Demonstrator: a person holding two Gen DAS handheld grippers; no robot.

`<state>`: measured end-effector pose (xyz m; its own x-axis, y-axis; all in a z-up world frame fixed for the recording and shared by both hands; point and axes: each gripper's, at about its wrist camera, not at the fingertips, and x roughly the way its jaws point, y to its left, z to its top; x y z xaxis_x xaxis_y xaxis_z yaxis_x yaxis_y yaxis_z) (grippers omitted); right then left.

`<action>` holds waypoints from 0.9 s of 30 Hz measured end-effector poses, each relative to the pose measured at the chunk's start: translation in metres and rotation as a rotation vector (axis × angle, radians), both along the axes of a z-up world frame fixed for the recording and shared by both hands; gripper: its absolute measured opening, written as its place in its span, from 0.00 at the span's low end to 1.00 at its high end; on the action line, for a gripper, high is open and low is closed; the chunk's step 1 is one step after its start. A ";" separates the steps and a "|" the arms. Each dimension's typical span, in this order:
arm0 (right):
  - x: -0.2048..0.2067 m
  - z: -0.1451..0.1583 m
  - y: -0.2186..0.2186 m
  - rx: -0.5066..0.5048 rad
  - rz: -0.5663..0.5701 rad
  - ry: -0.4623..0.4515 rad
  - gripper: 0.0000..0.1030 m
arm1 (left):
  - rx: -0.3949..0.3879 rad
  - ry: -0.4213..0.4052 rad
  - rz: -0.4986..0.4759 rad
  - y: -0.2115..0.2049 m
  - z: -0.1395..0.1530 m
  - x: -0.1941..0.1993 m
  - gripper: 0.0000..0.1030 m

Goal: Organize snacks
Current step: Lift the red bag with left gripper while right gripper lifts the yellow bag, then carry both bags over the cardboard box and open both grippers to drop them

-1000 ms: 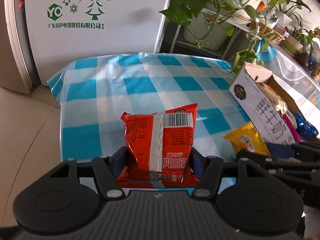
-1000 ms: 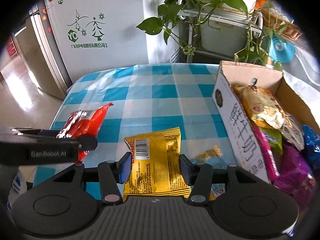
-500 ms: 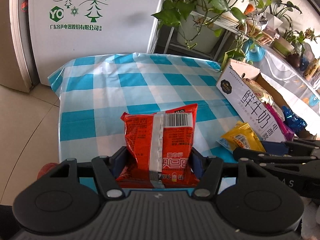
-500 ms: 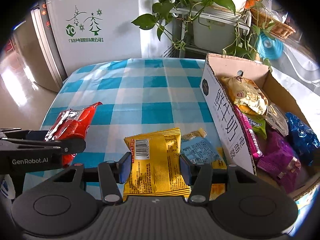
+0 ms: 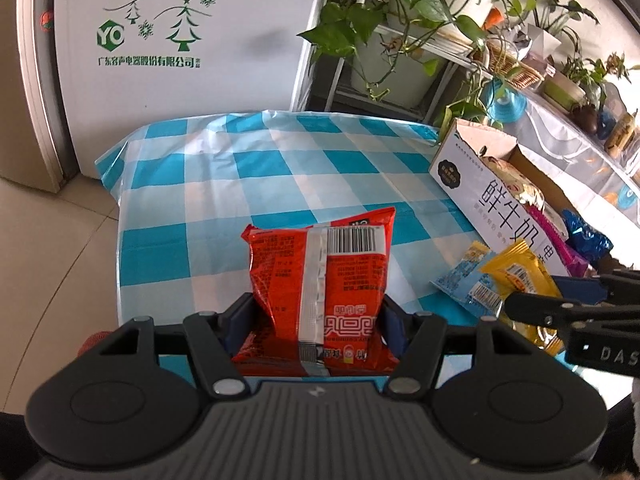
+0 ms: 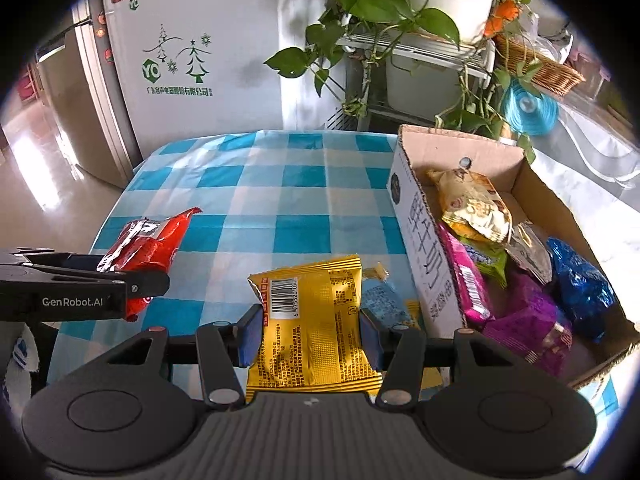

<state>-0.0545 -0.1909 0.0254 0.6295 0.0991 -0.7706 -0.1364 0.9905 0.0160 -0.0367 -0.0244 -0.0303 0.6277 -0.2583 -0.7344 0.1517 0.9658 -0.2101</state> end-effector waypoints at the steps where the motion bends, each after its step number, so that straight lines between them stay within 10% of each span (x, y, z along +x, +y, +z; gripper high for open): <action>1: 0.000 -0.002 -0.002 0.010 -0.008 0.005 0.55 | 0.005 -0.004 -0.004 -0.001 0.000 -0.001 0.62; 27: -0.010 0.052 -0.160 0.238 -0.349 -0.098 0.56 | -0.087 -0.022 -0.048 -0.039 0.027 -0.001 0.62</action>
<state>-0.0647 -0.3513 0.0774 0.7260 0.0352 -0.6868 0.1934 0.9479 0.2530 -0.0376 -0.0631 -0.0034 0.6288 -0.3504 -0.6942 0.2025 0.9357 -0.2889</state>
